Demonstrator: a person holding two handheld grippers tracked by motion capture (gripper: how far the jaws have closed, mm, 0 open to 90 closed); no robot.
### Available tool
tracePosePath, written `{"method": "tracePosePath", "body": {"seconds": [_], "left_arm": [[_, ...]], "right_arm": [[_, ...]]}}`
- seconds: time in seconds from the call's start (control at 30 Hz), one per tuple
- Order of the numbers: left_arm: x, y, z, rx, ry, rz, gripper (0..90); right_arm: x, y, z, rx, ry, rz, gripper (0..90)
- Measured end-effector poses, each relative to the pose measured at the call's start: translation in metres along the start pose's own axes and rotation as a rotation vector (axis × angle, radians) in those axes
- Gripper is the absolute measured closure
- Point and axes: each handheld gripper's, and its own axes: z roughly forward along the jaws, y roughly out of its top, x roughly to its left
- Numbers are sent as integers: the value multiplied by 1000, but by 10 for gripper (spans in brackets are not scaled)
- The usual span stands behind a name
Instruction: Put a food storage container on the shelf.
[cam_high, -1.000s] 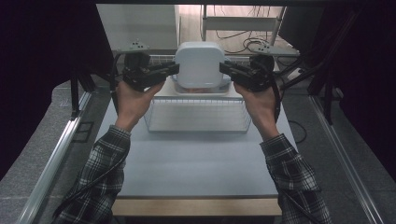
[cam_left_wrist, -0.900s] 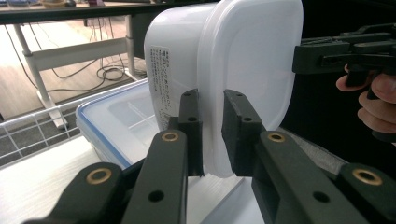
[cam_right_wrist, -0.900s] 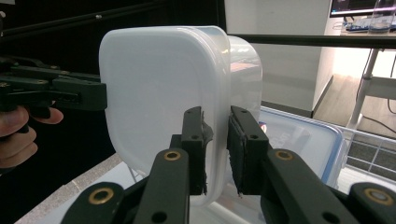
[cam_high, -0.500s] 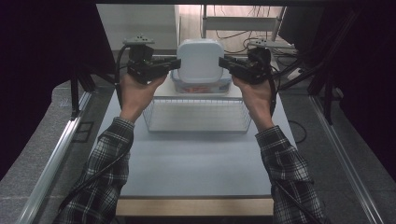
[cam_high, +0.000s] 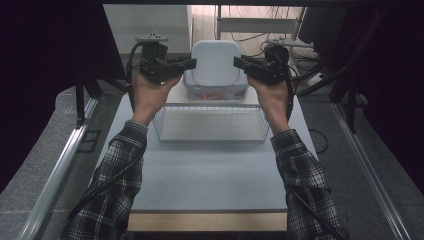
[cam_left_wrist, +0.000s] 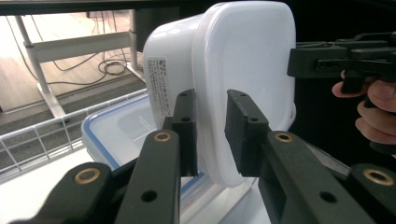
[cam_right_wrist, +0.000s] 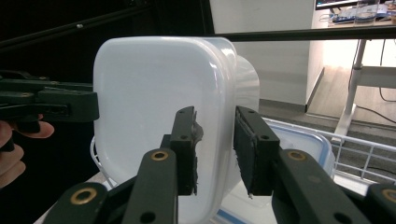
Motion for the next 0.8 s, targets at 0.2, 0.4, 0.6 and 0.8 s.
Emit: {"method": "tracePosePath", "body": {"seconds": [0.2,0.4,0.6,0.8], "left_arm": [[2,5,6,-1,14,-16,712],[6,7,10,4,20,-37,694],[9,11,15,17,29,-55,668],[10,13,20,15,41,-57,627]], "right_arm": [[0,3,7,3,-26,-9,651],[-2,5,12,3,-23,-2,639],[-2,7,16,12,-24,-2,616],[-5,7,21,33,-29,7,585]]}}
